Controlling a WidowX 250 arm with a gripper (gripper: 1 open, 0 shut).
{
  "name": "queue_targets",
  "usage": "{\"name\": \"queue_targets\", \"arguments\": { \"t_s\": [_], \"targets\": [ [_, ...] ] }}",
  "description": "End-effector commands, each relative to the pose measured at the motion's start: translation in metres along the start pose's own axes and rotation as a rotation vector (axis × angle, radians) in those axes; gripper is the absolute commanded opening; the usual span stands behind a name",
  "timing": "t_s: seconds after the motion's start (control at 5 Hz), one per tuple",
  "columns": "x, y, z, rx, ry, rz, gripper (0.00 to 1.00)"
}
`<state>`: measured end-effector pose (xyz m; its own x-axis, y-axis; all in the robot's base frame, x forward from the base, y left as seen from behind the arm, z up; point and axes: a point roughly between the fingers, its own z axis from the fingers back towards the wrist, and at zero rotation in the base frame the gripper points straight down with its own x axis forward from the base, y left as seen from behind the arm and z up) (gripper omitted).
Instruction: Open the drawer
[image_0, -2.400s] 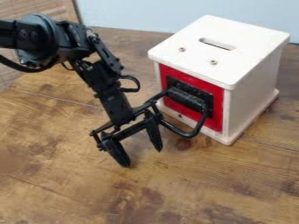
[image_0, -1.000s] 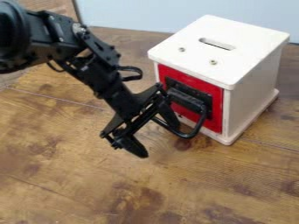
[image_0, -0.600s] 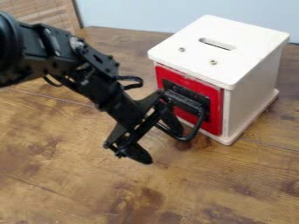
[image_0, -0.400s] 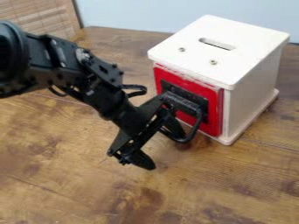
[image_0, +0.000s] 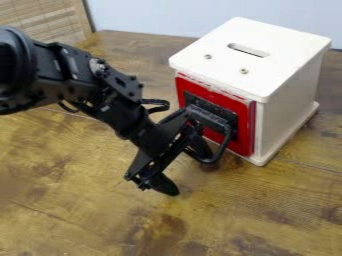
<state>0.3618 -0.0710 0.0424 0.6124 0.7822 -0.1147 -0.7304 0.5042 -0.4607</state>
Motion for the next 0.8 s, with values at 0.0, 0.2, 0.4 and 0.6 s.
{"name": "queue_targets", "arguments": {
  "t_s": [0.0,0.2,0.4,0.6],
  "targets": [
    [-0.005,-0.004,-0.001,0.010,-0.007,-0.019,1.00],
    [0.005,-0.007,0.001,0.006,-0.042,0.036,1.00],
    [0.012,-0.004,0.008,0.008,-0.038,0.019,1.00],
    [0.019,-0.001,0.015,0.011,-0.034,0.002,1.00]
  ]
}}
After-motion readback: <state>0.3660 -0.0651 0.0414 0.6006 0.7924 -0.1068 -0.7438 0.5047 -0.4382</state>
